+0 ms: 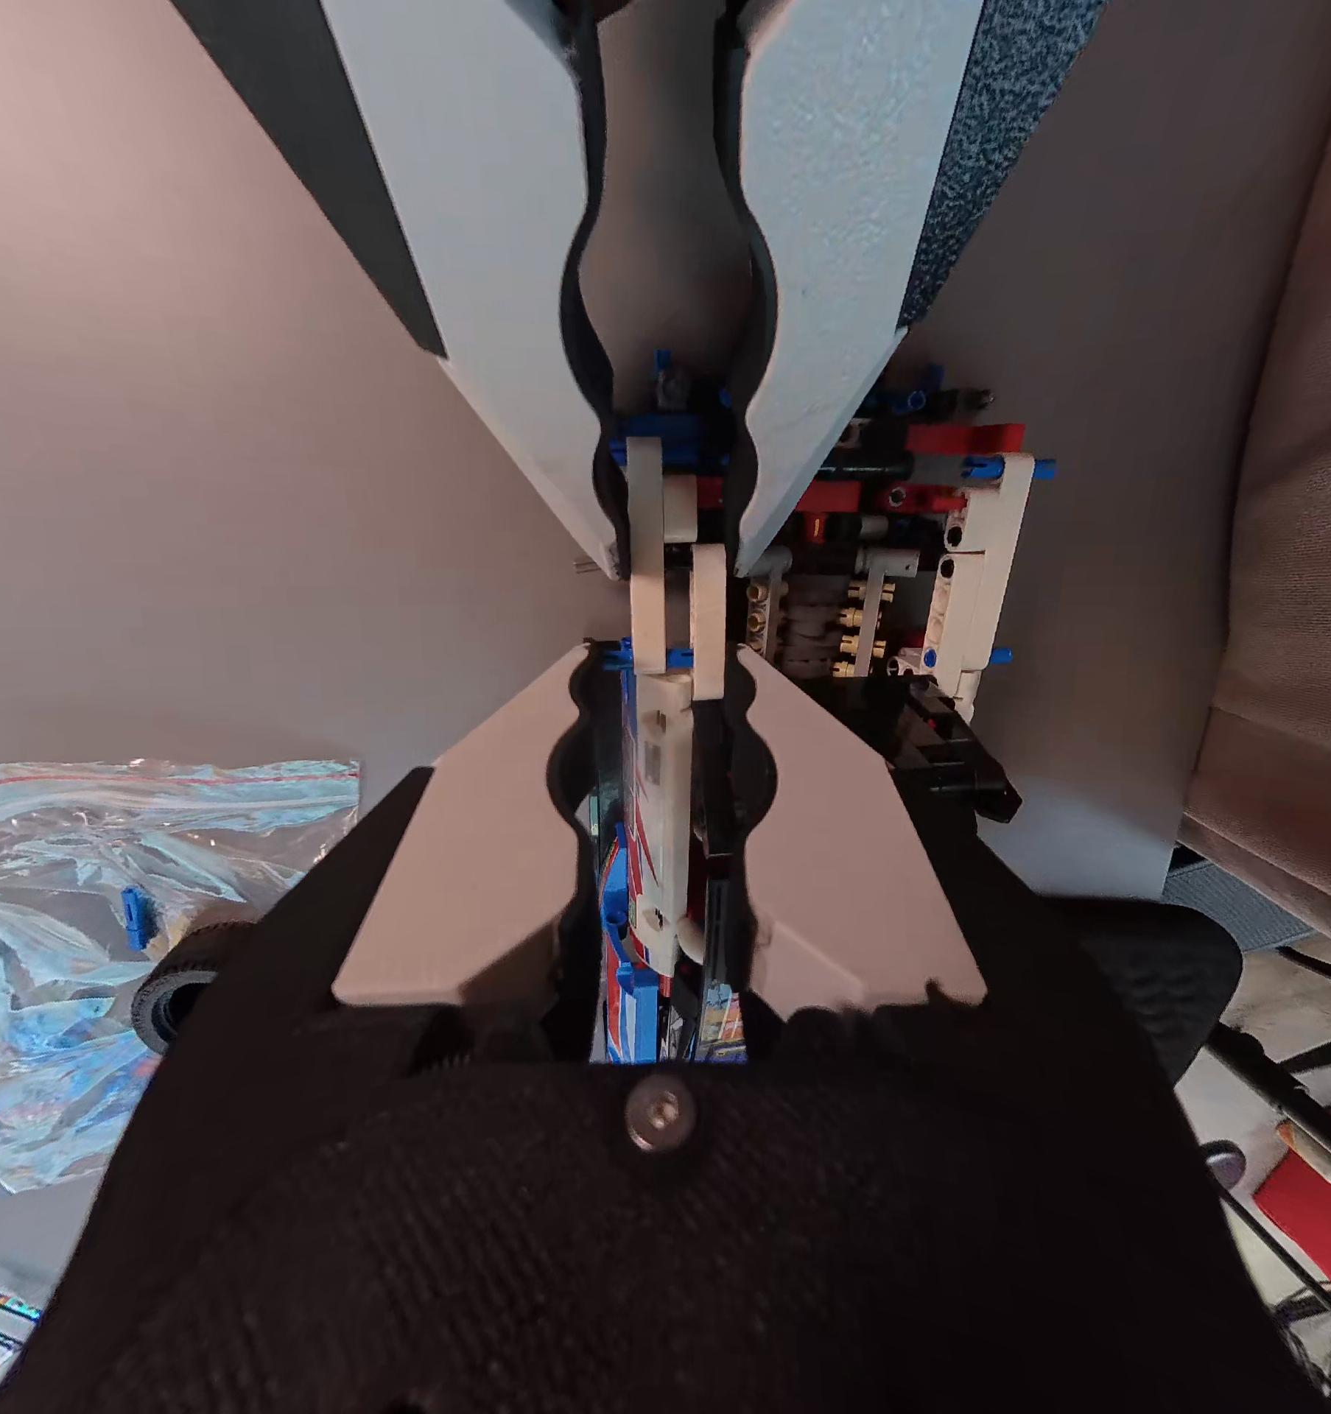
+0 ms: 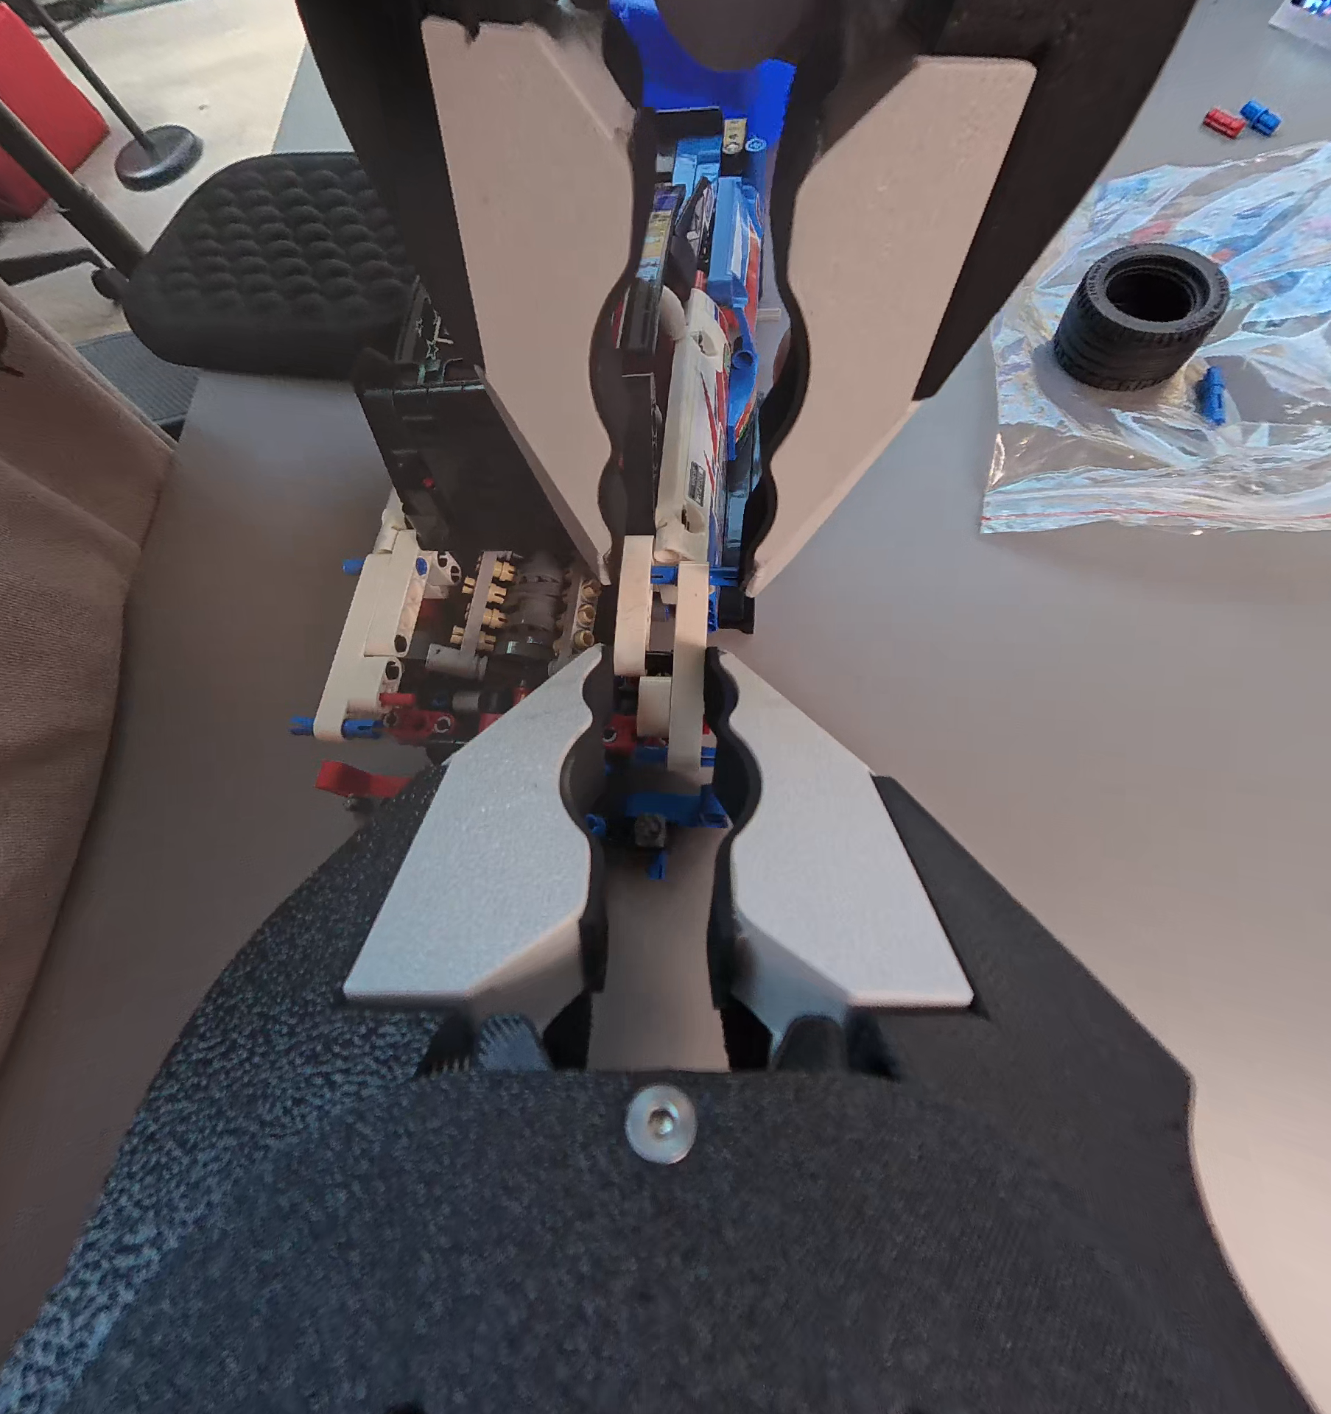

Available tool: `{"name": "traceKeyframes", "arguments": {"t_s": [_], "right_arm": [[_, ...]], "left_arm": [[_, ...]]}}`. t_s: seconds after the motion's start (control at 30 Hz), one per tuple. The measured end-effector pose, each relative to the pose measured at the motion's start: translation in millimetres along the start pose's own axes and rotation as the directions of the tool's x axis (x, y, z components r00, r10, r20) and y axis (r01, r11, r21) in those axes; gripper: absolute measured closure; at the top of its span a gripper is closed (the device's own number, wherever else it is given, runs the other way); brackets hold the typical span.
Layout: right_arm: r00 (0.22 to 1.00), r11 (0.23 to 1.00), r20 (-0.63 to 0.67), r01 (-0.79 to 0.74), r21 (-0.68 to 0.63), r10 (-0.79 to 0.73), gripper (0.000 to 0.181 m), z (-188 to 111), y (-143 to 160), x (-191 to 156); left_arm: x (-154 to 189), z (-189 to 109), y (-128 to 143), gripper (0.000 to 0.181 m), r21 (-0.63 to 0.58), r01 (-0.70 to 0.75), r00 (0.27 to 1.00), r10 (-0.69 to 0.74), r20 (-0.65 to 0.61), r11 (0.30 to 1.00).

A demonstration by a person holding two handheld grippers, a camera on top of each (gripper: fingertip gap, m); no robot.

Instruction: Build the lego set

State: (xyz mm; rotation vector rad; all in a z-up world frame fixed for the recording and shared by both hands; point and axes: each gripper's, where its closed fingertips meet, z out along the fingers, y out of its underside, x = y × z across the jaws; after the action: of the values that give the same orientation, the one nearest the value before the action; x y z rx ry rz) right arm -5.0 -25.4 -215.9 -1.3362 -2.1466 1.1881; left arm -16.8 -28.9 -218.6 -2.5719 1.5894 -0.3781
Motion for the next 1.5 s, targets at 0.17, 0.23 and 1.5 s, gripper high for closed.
{"name": "traceKeyframes", "arguments": {"t_s": [0.17, 0.23, 1.5], "right_arm": [[1.0, 1.0, 0.002, -0.003, 0.02, 0.003, 0.16, 3, -1, -4], [1.0, 1.0, 0.004, -0.003, 0.023, 0.003, 0.16, 4, -2, -6], [0.96, 0.98, -0.212, -0.165, 0.108, 0.185, 0.16, 15, -4, -46]], "left_arm": [[3, 0, 3, 0.151, 0.013, -0.04, 0.999, 0.04, 0.006, 0.999], [5, 0, 4, 0.151, 0.015, -0.048, 0.999, 0.048, 0.007, 0.999], [44, 3, 9, 0.151, 0.069, -0.28, 0.959, 0.282, -0.025, 0.958]]}}
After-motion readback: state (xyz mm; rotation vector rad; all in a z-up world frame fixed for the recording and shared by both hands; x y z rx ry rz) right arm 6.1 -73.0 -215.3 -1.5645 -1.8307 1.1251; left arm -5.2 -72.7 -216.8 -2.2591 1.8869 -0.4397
